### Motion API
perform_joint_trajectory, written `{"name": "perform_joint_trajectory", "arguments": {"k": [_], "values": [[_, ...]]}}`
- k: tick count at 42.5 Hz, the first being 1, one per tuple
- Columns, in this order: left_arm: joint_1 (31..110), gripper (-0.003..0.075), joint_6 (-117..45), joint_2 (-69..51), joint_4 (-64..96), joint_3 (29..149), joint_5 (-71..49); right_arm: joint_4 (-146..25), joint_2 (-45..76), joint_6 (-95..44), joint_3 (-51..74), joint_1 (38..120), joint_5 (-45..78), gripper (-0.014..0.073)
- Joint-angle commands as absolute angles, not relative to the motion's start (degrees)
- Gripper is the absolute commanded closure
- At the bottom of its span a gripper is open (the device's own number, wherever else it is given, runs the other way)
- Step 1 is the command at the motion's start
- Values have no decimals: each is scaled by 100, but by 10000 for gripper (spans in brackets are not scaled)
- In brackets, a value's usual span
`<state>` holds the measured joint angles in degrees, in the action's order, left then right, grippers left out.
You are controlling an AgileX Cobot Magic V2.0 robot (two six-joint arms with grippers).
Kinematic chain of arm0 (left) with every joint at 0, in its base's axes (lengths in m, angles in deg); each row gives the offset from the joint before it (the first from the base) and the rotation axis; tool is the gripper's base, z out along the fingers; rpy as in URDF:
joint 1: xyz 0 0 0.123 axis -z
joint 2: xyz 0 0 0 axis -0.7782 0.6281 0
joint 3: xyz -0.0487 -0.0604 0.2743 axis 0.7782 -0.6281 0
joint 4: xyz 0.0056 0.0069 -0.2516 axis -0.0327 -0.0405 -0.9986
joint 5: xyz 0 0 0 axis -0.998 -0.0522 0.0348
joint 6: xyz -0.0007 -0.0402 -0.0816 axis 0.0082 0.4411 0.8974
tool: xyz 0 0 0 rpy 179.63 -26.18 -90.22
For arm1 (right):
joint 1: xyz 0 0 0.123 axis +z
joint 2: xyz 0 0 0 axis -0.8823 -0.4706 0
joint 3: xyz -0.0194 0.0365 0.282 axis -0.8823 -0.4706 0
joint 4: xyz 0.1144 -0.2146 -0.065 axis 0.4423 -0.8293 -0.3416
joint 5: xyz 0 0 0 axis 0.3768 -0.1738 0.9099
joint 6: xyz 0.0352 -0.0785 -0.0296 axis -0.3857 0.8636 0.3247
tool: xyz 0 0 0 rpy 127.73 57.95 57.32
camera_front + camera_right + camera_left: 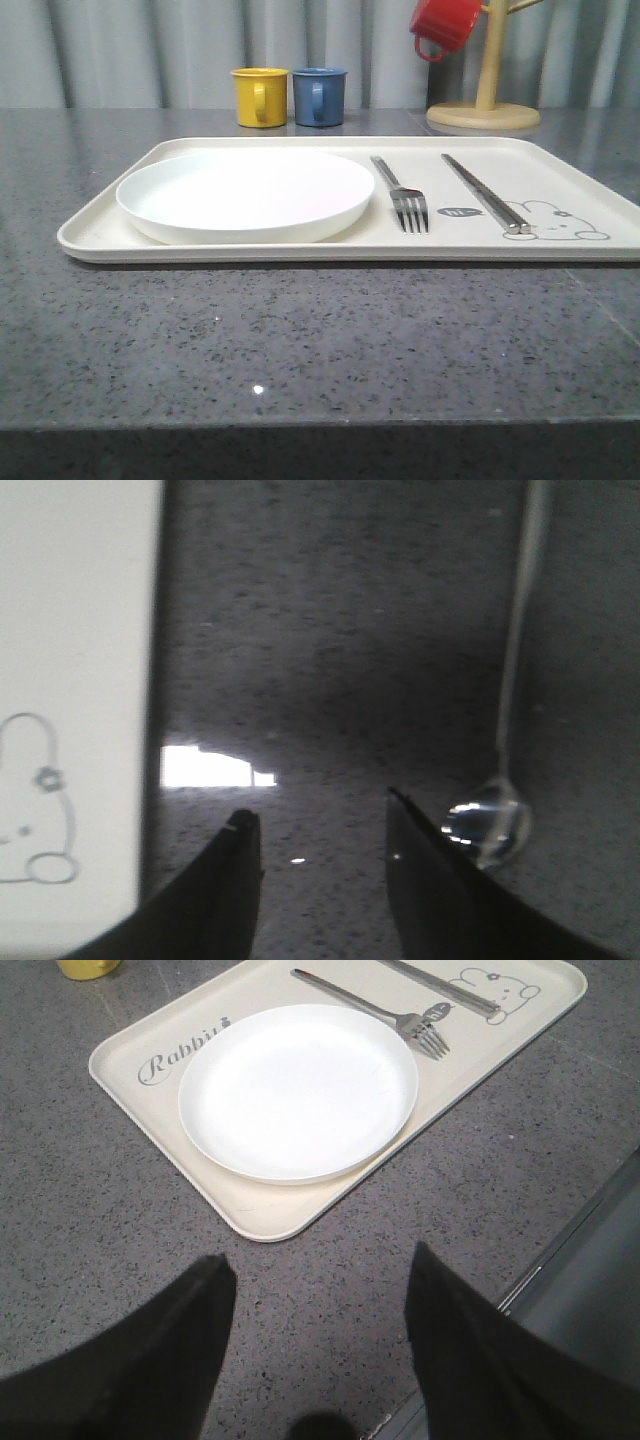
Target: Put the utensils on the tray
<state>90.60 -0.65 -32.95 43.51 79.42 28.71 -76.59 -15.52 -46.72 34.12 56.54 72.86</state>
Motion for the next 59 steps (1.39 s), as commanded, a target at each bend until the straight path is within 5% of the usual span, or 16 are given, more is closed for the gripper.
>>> {"name": "perform_joint_trajectory", "arguments": {"k": [1,27,38,59], "values": [[9106,332,-13,-3273,4360,8095,2487,-7739,-1495,-4456,3578,5188,7103,259],[9106,332,-13,-3273,4360,8095,2487,-7632,-2606,-4419,3578,4686,6345,263],[9106,332,-13,-3273,4360,8095,2487,-7591,-2606,-4419,3578,4686,6342,495],[9106,332,-13,-3273,4360,8095,2487,-7549,-2773,-4320,3583,4701,6521,526]]}}
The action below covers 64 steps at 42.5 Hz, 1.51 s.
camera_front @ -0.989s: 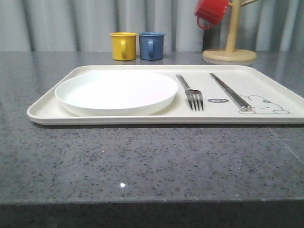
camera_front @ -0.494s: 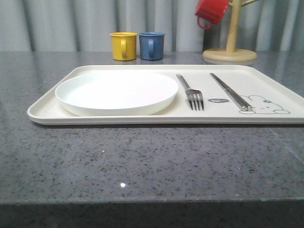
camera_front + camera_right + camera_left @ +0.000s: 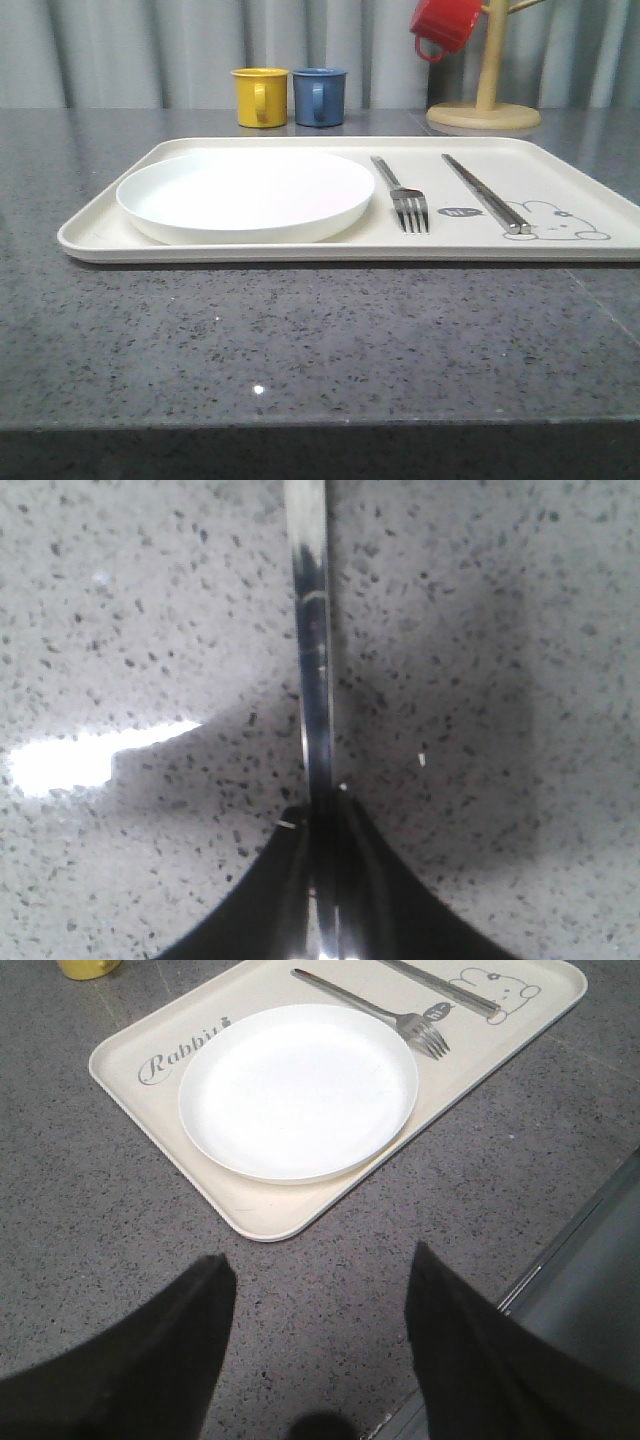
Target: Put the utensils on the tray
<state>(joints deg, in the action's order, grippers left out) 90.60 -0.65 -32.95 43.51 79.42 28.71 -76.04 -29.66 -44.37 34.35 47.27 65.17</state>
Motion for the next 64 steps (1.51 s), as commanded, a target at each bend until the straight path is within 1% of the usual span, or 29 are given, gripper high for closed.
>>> {"name": "perform_joint_trajectory", "arguments": {"k": [1,5,8,13,19,24,29,36,46,51,54,61,64], "values": [[9106,332,-13,-3273,4360,8095,2487,-7549,-2759,-4309,3583,4705,6514,544],[9106,332,-13,-3273,4360,8095,2487,-7549,-2649,-4309,3590,4724,6490,648],[9106,332,-13,-3273,4360,8095,2487,-7499,-2526,-4296,3590,4748,6490,683],[9106,332,-13,-3273,4360,8095,2487,-7062,-2146,-4093,3590,4968,6533,679],[9106,332,-13,-3273,4360,8095,2487,-6292,-1764,-3784,3590,5624,6597,679],[9106,332,-13,-3273,4360,8095,2487,-5797,-1722,-3802,3577,6189,6698,679],[9106,332,-13,-3273,4360,8095,2487,-5638,-1861,-4080,3578,6573,6584,679],[9106,332,-13,-3273,4360,8095,2487,-5630,-2259,-4781,3578,6668,6385,679],[9106,332,-13,-3273,4360,8095,2487,-5789,-2605,-5046,3578,6660,6310,677],[9106,332,-13,-3273,4360,8095,2487,-5794,-2614,-5046,3578,6660,6290,635],[9106,332,-13,-3273,4360,8095,2487,-5843,-2619,-5046,3578,6660,6242,581],[9106,332,-13,-3273,4360,8095,2487,-5875,-2636,-5046,3578,6660,6225,419],[9106,332,-13,-3273,4360,8095,2487,-5875,-2636,-5046,3578,6660,6205,372]]}}
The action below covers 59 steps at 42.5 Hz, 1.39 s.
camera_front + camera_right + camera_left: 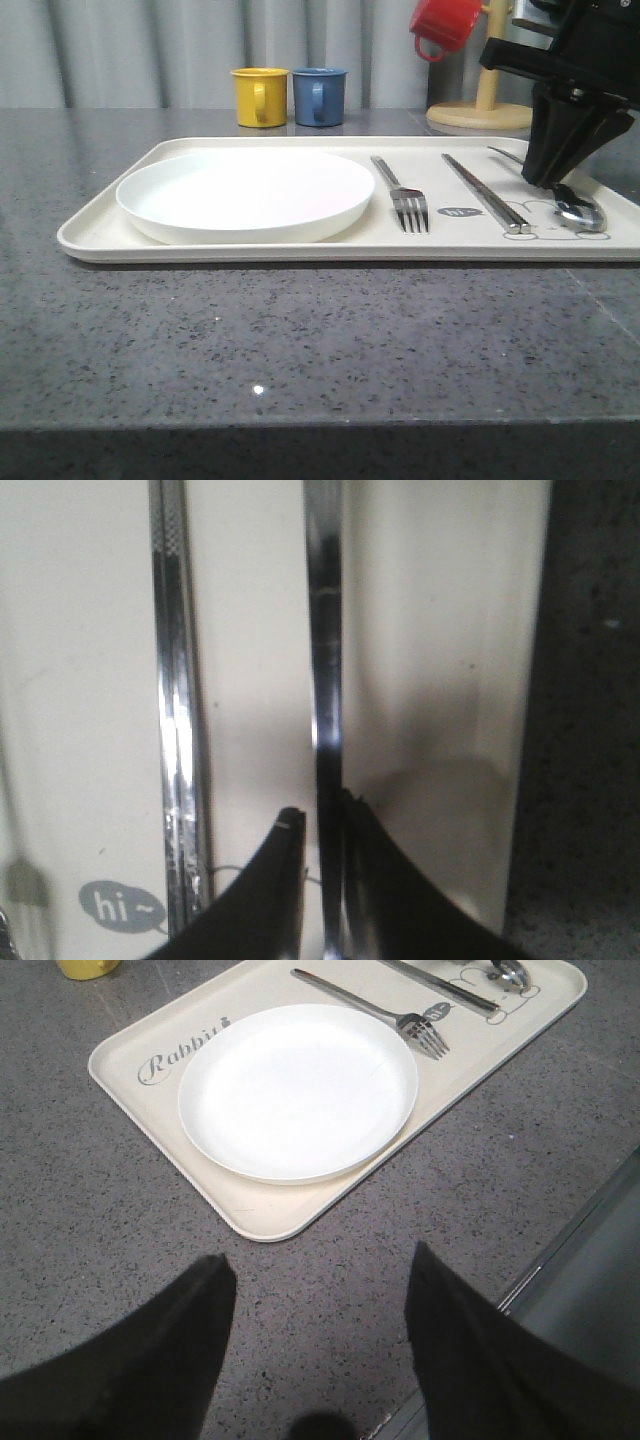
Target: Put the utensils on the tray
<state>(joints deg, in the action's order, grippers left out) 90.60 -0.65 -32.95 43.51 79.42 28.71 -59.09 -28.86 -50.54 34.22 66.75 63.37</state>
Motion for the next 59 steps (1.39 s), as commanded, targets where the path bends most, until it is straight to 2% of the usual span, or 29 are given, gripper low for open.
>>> {"name": "perform_joint_trajectory", "arguments": {"k": [1,9,21,34,47,59], "values": [[9106,332,-13,-3273,4360,8095,2487,-5875,-2636,-5046,3578,6660,6192,358],[9106,332,-13,-3273,4360,8095,2487,-5896,-2636,-5014,3578,6660,6090,342],[9106,332,-13,-3273,4360,8095,2487,-5984,-1943,-3916,3578,6743,6087,347],[9106,332,-13,-3273,4360,8095,2487,-6687,111,-3664,2980,7563,6303,347],[9106,332,-13,-3273,4360,8095,2487,-6923,2351,-3675,1681,7574,6510,347],[9106,332,-13,-3273,4360,8095,2487,-6925,3826,-4092,822,7574,6791,347]]}}
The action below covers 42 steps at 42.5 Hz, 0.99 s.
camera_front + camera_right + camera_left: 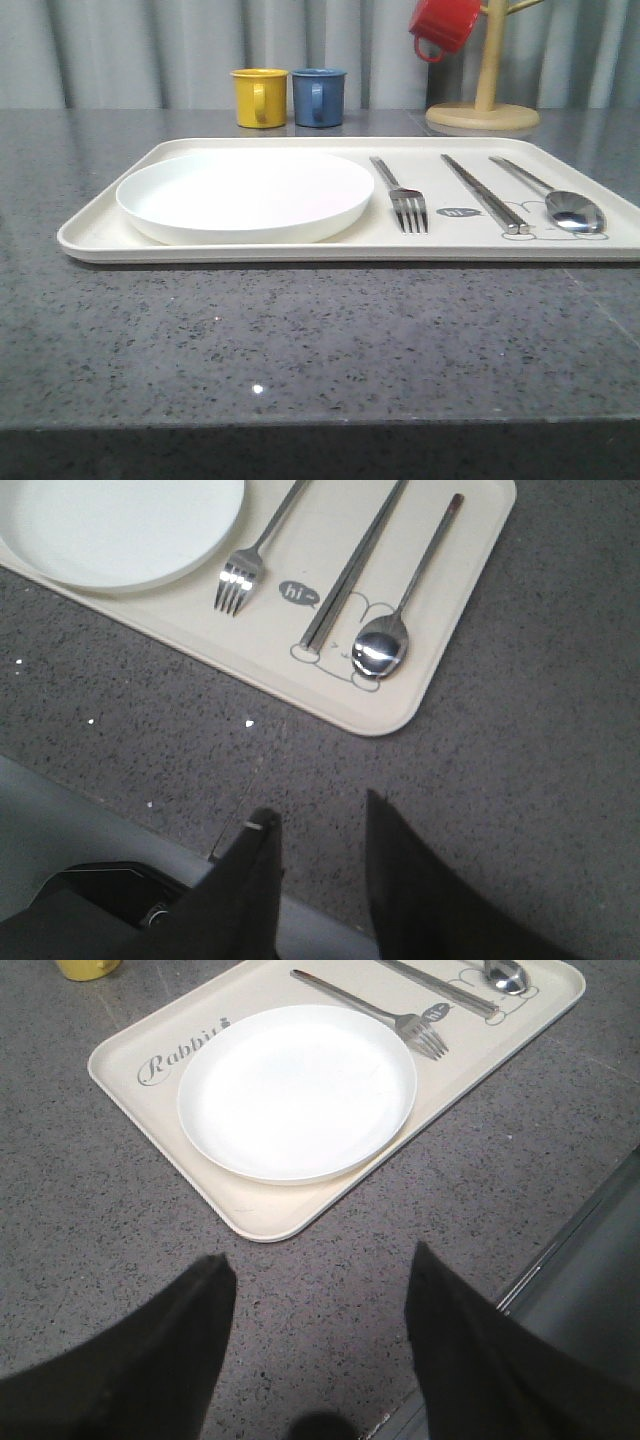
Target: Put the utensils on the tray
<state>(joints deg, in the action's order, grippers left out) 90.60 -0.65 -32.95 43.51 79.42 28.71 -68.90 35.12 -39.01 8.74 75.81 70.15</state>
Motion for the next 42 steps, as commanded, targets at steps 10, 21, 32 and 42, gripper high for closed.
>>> {"name": "perform_joint_trajectory", "arguments": {"k": [10,21,32,42], "values": [[9106,332,-13,-3273,4360,8095,2487,-6959,4547,-4194,278,7574,6668,347],[9106,591,-13,-3273,4360,8095,2487,-6958,4626,-4194,238,7574,6657,605],[9106,741,-13,-3273,4360,8095,2487,-6926,4626,-4194,238,7574,6673,712],[9106,741,-13,-3273,4360,8095,2487,-6925,4626,-4194,238,7574,6678,712]]}}
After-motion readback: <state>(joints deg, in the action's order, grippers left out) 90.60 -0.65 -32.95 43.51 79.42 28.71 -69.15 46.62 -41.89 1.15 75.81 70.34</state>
